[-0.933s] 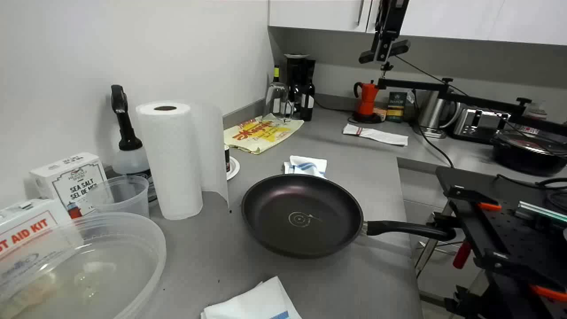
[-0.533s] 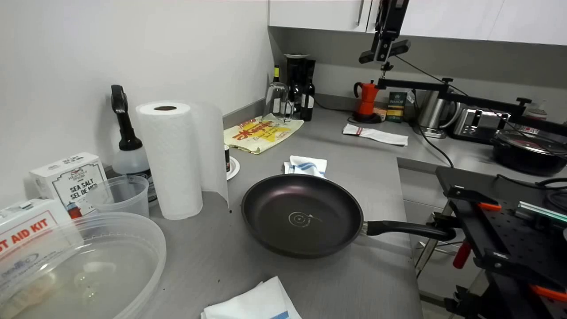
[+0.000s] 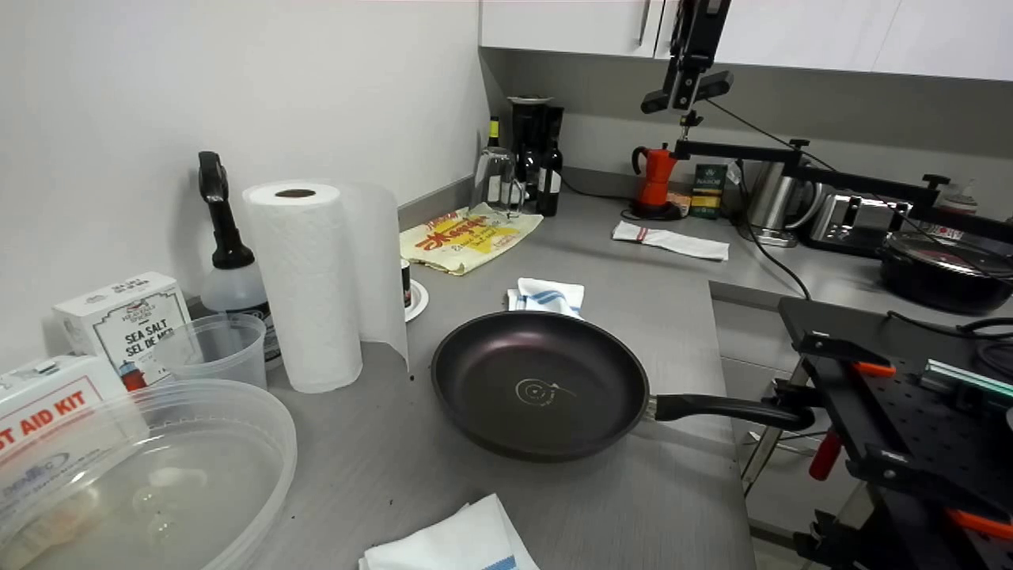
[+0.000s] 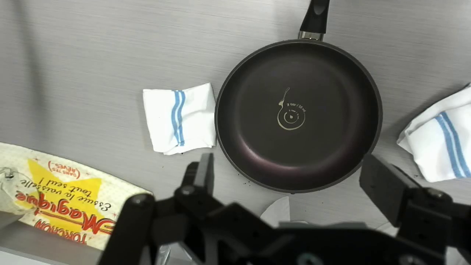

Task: Use the left white towel to wipe the pan

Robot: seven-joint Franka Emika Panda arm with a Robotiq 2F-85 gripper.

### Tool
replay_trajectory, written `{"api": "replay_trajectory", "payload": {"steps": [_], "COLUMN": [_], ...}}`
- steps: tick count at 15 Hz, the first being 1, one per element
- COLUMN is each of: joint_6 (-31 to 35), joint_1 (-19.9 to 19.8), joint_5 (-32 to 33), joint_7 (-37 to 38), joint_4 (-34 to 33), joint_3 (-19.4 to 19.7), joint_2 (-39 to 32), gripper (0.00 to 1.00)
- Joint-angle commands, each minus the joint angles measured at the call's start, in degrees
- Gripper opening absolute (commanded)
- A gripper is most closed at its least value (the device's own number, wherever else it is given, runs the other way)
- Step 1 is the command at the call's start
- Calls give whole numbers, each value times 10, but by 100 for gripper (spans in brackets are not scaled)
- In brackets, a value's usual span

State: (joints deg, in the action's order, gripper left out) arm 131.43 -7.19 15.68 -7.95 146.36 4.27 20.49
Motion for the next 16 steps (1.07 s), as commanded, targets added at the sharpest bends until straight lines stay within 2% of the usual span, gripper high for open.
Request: {"api": "replay_trajectory", "payload": {"steps": [1, 8, 13, 16], "joint_6": [-2, 17, 73, 100], "joint_1": [3, 2, 15, 36], "joint_5": [1, 0, -16, -21], "joint_7": [1, 19, 86, 127], "joint_4": [-1, 5, 38, 60], "joint_3": [3, 0, -20, -45], "joint_2": [0, -6, -47, -88], "gripper": [100, 100, 100, 100]}}
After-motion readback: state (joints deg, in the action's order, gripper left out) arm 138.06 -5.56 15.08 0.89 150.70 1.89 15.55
